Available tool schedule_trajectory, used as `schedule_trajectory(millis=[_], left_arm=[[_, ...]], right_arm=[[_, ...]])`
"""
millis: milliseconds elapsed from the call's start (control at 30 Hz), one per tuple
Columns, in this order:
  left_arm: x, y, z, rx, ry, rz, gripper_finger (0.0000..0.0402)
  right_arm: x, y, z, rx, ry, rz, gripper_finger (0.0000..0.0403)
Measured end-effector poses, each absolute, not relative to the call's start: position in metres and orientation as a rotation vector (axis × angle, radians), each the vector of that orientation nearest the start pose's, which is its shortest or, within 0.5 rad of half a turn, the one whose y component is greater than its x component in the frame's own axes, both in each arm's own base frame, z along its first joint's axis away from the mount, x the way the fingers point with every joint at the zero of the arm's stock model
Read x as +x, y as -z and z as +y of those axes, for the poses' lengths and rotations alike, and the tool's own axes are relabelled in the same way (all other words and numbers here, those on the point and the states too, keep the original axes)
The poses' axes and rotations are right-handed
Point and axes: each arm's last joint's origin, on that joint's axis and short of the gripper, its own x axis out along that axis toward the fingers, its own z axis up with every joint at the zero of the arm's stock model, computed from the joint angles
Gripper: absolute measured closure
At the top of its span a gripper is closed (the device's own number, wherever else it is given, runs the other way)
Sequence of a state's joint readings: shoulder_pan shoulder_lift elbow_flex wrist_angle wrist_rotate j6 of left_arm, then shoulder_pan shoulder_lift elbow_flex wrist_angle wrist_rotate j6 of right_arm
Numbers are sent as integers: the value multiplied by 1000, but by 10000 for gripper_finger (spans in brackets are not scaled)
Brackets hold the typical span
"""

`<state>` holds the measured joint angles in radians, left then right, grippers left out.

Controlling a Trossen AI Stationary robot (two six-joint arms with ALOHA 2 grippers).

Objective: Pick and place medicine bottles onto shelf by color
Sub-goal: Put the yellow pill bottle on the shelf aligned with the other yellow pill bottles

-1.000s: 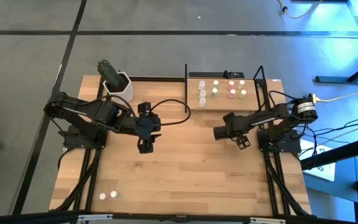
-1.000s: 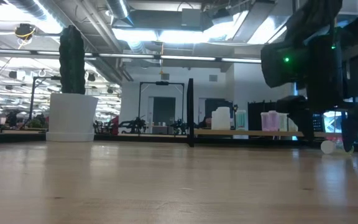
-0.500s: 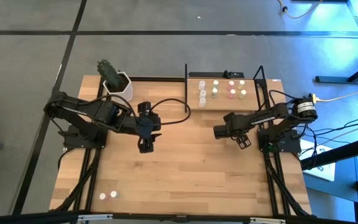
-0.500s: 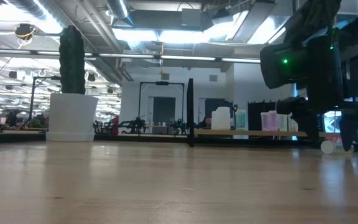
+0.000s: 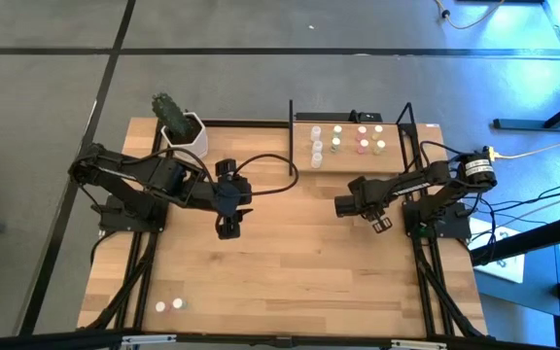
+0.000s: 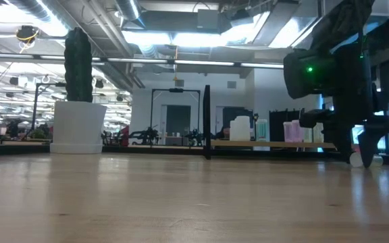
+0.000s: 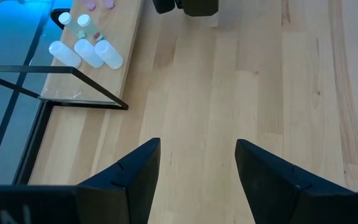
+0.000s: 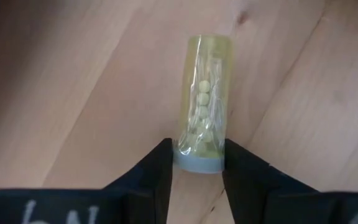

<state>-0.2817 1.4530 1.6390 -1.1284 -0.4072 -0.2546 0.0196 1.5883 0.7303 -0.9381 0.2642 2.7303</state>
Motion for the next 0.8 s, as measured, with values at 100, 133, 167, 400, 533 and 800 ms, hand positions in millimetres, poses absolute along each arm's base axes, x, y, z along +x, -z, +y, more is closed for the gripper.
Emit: schedule_trajectory(millis=[100,133,167,400,533,800], left_arm=[[266,-394,-65,81,-226,862,200],[267,-394,-65,81,-226,862,200],[266,-394,-65,81,-226,862,200],[266,-394,-65,81,-226,862,200],[267,-394,-65,81,-226,862,200],[267,-394,-65,81,-226,863,200]], right_arm=[[209,-128,-3,-2175,-2889,-359,277],[210,-128,-3,-2183,-2890,-371,272],[210,-128,-3,-2189,-2892,-388,268],[212,-128,-2,-2212,-2848,-450,267],[213,-129,-1,-2231,-2877,-615,282],[224,-137,0,-2285,-2915,-1151,274]])
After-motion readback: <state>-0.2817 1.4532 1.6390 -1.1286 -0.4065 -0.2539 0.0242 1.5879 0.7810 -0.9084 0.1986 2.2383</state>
